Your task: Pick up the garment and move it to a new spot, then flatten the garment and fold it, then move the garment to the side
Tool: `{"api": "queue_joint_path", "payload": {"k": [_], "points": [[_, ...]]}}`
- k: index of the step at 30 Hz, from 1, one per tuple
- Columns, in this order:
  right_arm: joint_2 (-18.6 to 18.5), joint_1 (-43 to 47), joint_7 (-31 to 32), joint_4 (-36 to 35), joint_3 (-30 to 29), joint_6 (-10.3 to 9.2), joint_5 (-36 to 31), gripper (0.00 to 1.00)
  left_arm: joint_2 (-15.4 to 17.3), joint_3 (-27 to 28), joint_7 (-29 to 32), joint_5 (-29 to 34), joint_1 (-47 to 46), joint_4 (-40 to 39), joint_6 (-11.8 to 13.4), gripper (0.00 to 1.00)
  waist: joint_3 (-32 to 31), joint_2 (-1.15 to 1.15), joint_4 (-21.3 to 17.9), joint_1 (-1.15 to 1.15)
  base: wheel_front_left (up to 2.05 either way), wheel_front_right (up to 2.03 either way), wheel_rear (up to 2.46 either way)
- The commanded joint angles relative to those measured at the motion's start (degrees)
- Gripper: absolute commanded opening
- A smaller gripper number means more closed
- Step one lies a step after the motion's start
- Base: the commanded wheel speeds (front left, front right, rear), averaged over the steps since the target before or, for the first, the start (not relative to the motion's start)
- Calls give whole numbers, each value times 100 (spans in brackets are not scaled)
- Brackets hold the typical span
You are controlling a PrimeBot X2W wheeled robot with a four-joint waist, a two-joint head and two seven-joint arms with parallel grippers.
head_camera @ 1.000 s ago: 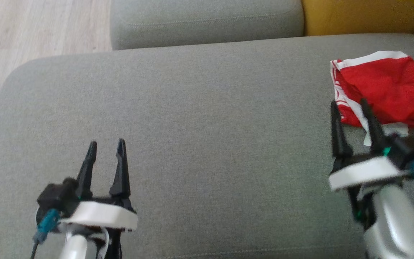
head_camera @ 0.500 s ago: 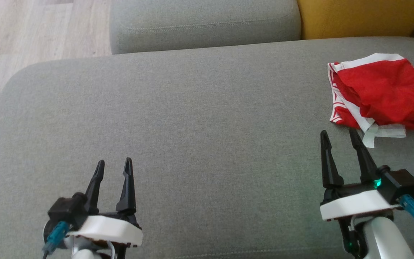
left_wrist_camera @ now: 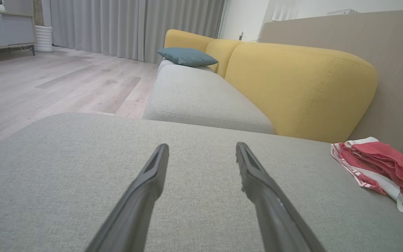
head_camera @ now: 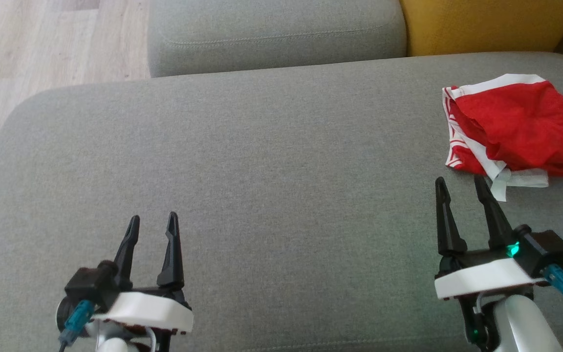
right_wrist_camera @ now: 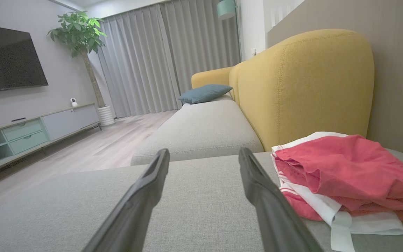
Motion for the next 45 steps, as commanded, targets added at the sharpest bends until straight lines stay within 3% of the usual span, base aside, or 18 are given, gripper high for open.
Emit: {"api": "queue_joint_path", "payload": {"k": [1, 13, 31, 32, 45], "points": [[2, -96, -62, -166, 126, 19, 30, 100, 37, 172, -31, 27, -176, -155, 3, 100, -2, 0, -4, 0, 0, 0, 0], [2, -102, -62, -112, 184, 19, 100, 100, 37, 252, -31, -125, -124, -103, -33, 100, -13, 0, -49, 0, 0, 0, 0], [3, -146, -62, -43, 351, 19, 183, 100, 37, 308, -31, 168, -77, -260, 158, 100, 23, 0, -112, 0, 0, 0, 0], [4, 1, 1, 138, 205, 0, 141, 0, -3, 66, -1, 139, 47, -50, 132, 0, 25, 0, -105, 0, 0, 0, 0], [-23, 96, 125, 383, 176, 1, 762, 0, 16, 83, 120, -477, 39, 258, 59, 0, 27, 0, -87, 0, 0, 0, 0]]}}
